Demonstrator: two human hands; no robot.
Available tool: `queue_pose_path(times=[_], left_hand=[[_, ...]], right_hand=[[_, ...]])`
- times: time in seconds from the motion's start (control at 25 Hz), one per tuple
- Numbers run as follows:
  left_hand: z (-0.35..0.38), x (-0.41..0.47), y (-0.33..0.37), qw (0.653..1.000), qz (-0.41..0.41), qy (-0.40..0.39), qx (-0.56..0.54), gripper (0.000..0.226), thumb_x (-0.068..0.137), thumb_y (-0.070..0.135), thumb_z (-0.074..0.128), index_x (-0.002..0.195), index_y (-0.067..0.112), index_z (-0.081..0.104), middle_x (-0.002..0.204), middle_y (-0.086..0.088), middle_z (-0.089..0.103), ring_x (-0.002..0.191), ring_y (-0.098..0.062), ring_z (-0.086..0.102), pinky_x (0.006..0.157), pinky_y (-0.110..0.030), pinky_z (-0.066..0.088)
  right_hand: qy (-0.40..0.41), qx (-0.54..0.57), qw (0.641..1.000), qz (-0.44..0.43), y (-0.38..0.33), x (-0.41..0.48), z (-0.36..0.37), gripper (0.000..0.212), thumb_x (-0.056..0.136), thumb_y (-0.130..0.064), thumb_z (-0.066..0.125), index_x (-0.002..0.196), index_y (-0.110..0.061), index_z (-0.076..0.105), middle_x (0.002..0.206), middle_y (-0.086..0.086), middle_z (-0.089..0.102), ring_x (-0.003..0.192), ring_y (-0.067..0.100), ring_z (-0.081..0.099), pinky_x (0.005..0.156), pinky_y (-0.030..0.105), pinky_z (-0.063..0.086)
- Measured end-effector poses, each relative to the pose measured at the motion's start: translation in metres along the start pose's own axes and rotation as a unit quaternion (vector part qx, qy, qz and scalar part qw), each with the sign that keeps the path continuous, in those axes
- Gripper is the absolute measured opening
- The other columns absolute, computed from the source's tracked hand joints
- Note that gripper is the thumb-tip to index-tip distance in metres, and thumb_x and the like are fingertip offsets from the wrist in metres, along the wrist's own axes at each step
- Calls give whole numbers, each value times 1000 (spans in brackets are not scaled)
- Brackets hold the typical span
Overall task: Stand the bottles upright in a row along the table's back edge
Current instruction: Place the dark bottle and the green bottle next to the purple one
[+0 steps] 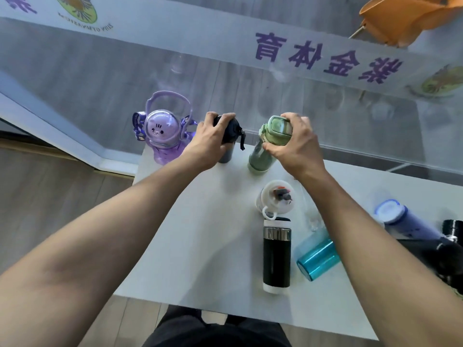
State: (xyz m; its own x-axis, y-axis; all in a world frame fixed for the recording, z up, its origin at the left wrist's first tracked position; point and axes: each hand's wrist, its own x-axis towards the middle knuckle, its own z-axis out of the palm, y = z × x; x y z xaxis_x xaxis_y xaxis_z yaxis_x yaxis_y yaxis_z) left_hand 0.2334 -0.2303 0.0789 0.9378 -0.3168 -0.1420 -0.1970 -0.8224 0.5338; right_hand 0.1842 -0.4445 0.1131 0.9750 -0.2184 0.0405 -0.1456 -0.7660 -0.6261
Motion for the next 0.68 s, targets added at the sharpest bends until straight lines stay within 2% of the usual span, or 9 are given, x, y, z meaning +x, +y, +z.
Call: queue_pose_path(times=[0.28, 0.68], left_hand=[[-2, -7, -4, 1000, 1, 8, 3, 66, 89, 19, 65, 147, 30, 34, 141, -13, 35, 113, -39, 44, 104, -47, 38], [-3, -4, -3, 1000, -12, 16, -17, 66, 89, 23, 65, 146, 33, 34, 142, -10, 35, 118, -38, 43, 107, -46, 37]], right_hand=[[1, 0, 1000, 19, -1, 7, -3, 67, 66, -36, 87, 125, -22, 59, 115, 3, 53, 100, 20, 61, 91, 29, 51], [-4, -26, 999, 26, -10, 8, 3, 68, 68, -41, 86, 127, -21, 57, 116, 3, 53, 105, 24, 59, 94, 34, 50]])
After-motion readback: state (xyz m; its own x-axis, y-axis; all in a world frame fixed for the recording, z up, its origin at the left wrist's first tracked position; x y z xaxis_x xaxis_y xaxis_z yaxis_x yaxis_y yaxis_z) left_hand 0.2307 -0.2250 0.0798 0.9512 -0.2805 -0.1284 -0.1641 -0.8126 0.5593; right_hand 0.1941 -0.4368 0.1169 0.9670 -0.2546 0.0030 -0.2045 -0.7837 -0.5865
